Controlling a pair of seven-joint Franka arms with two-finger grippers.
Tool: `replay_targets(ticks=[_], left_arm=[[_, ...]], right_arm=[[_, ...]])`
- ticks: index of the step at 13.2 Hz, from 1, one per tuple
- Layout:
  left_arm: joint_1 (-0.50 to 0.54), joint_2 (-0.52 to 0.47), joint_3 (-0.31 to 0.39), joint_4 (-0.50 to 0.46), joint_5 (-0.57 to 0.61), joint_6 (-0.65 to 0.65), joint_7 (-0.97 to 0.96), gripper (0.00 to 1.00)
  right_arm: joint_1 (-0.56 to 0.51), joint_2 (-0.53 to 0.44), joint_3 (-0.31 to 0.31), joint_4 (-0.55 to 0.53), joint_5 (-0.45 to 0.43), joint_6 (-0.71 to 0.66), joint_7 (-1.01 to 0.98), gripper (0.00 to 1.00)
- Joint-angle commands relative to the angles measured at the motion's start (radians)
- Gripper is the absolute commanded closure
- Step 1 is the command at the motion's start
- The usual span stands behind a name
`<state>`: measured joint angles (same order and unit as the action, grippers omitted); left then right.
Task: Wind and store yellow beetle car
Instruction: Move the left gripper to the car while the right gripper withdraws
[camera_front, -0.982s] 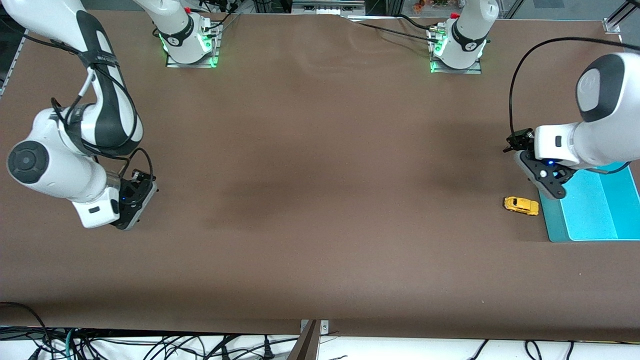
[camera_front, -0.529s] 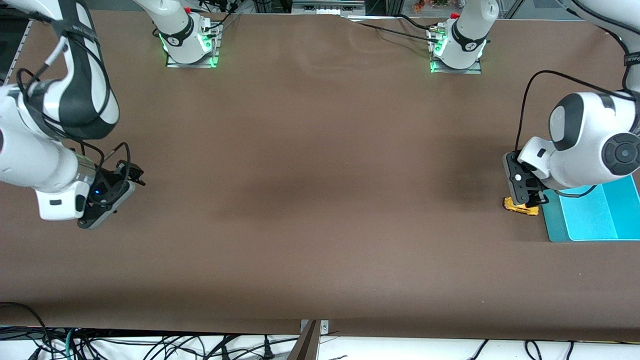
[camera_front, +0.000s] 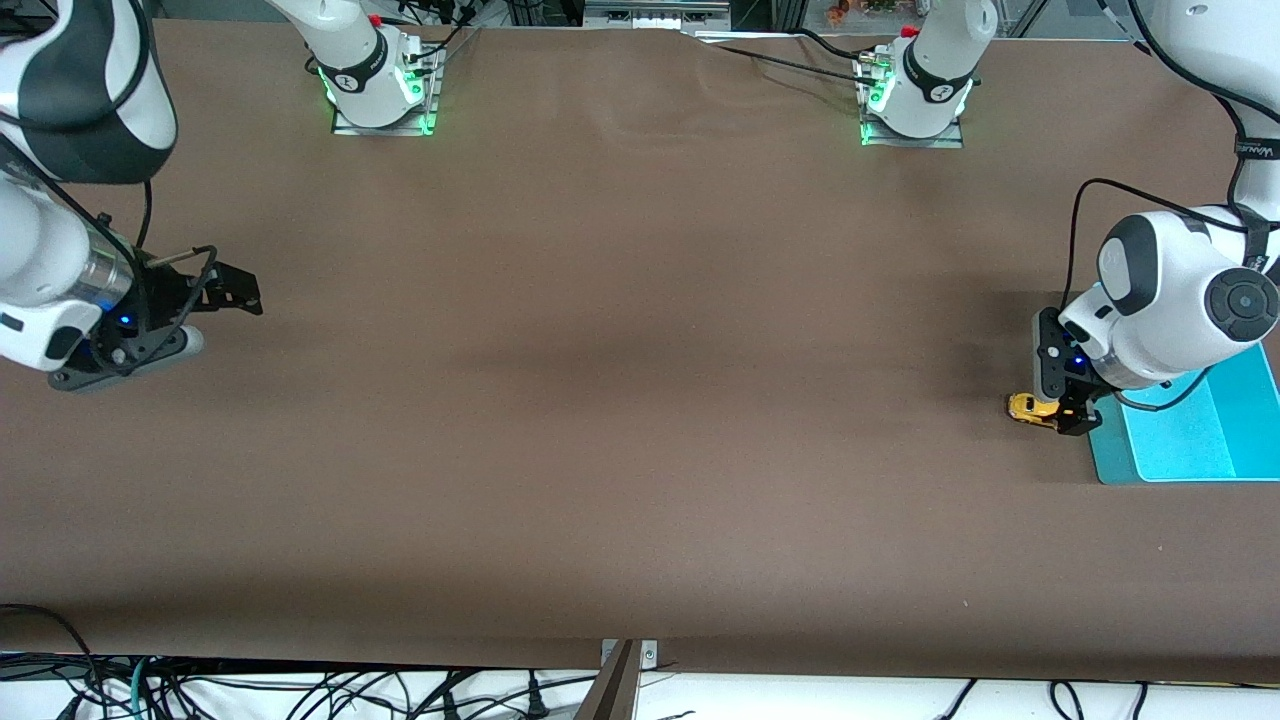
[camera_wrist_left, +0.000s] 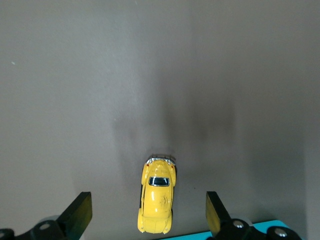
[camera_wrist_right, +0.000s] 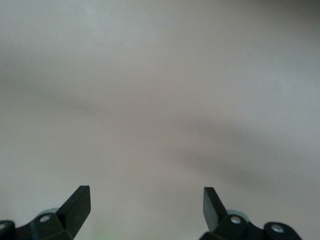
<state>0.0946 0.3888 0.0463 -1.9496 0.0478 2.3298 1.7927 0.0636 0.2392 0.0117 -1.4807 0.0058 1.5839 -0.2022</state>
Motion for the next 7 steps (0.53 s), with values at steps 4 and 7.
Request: replay_targets(ticks=[4, 7], left_arm=[[0.065, 0.038, -0.01, -0.106, 0.02, 0.209, 0.06, 0.0], [0.077, 0.048, -0.01, -0.126, 0.02, 0.266, 0.076, 0.0]], right_arm=[[-0.008, -0.155, -0.013, -0.139, 0.016, 0.02, 0.27, 0.0], [-0.016, -0.184, -0.082, -0.141, 0.016, 0.111, 0.254, 0.0]])
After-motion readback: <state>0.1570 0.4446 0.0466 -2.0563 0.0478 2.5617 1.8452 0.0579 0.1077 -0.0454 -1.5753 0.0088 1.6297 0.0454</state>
